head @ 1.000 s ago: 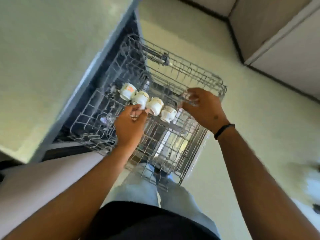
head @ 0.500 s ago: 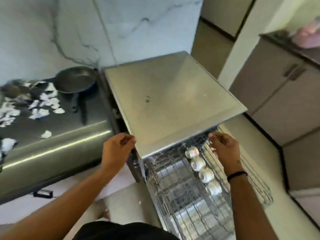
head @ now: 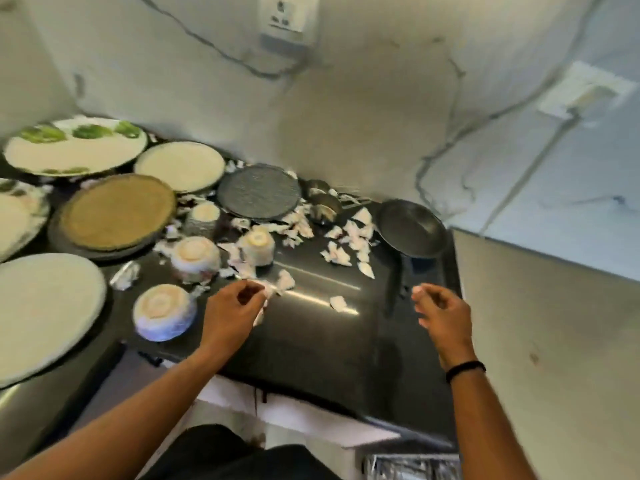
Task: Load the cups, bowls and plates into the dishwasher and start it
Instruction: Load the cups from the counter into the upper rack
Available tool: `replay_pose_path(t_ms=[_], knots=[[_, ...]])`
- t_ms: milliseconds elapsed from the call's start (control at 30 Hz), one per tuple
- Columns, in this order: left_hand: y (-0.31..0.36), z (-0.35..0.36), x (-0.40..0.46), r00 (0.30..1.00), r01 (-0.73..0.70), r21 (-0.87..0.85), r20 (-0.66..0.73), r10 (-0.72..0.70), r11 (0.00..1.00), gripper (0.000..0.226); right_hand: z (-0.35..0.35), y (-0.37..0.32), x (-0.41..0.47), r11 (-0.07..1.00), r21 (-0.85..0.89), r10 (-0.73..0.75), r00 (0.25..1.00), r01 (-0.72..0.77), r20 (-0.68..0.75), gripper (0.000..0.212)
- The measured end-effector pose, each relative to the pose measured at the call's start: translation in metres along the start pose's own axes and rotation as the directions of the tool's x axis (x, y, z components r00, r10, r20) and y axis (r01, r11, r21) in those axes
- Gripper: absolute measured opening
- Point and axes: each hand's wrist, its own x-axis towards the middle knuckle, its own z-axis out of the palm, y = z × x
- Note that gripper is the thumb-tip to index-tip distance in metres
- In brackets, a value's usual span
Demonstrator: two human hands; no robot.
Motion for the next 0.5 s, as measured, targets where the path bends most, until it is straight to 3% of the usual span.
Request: replay_pose_path(t_ms=[100,200,500], knots=[[-0.025,-0.030,0.021,0.990,0.097,-0.019,-0.097,-0.098,0.995,0.006,0.061,-0.018,0.017,0.997,-0.068,-0.020,0.990,0.030,0.138,0.017],[-0.040,-0.042,0.030,0.977,0.172,-0.091,-0.108,-0.181,0.981,0.009,0.112,-0.034,0.025,0.988,-0.136,-0.032,0.958,0.073,0.284,0.014],[-0.028,-0.029,0.056,0.964,0.227,-0.281,-0.070,-0.256,0.933,0.007,0.217,-0.086,0.033,0.920,-0.294,-0.063,0.837,0.260,0.544,0.033]])
